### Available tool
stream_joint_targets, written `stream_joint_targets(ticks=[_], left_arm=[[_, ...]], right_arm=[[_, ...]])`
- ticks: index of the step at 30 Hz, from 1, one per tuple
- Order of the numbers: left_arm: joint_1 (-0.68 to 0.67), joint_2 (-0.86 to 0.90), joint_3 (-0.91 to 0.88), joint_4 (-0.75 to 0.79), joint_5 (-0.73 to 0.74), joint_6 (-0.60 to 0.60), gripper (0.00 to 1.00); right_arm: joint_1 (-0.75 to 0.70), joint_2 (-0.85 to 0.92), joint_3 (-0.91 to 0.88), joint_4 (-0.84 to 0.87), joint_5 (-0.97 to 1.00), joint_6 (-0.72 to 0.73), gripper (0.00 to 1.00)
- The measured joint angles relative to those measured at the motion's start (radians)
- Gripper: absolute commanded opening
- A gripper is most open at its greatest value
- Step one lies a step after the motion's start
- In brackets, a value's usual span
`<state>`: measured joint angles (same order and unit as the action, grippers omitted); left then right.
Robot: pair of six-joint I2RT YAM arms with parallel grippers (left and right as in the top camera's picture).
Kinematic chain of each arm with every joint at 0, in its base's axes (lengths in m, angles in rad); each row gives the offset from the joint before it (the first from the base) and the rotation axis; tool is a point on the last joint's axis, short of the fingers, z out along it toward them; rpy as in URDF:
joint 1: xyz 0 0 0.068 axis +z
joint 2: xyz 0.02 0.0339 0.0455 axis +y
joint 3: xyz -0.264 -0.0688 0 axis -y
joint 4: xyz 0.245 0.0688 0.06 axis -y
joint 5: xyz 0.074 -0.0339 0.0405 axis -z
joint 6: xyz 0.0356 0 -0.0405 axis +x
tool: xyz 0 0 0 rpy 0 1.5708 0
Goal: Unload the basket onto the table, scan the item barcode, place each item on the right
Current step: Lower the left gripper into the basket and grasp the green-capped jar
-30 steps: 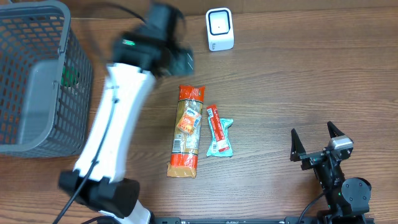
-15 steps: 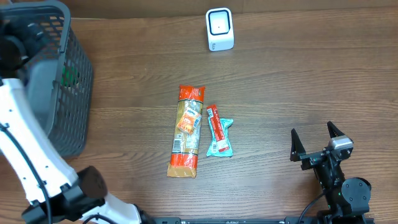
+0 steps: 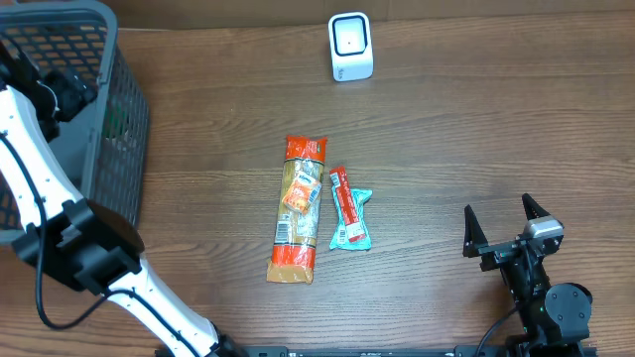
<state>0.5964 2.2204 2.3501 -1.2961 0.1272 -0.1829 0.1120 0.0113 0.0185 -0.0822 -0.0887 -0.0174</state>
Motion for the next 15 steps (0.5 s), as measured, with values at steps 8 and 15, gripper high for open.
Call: stream_joint_targets(ticks=[8, 15], left_arm=[[-0.001, 0.106, -0.001, 0.024, 0.012, 0.045, 0.94], [-0.008, 0.137, -0.001, 0.051, 0.024, 0.057, 0.95]], right_arm=[[0.0, 0.0, 0.0, 0.001, 0.0, 0.0, 1.0], [0.0, 0.0, 0.0, 0.0, 0.0, 0.0, 1.0]])
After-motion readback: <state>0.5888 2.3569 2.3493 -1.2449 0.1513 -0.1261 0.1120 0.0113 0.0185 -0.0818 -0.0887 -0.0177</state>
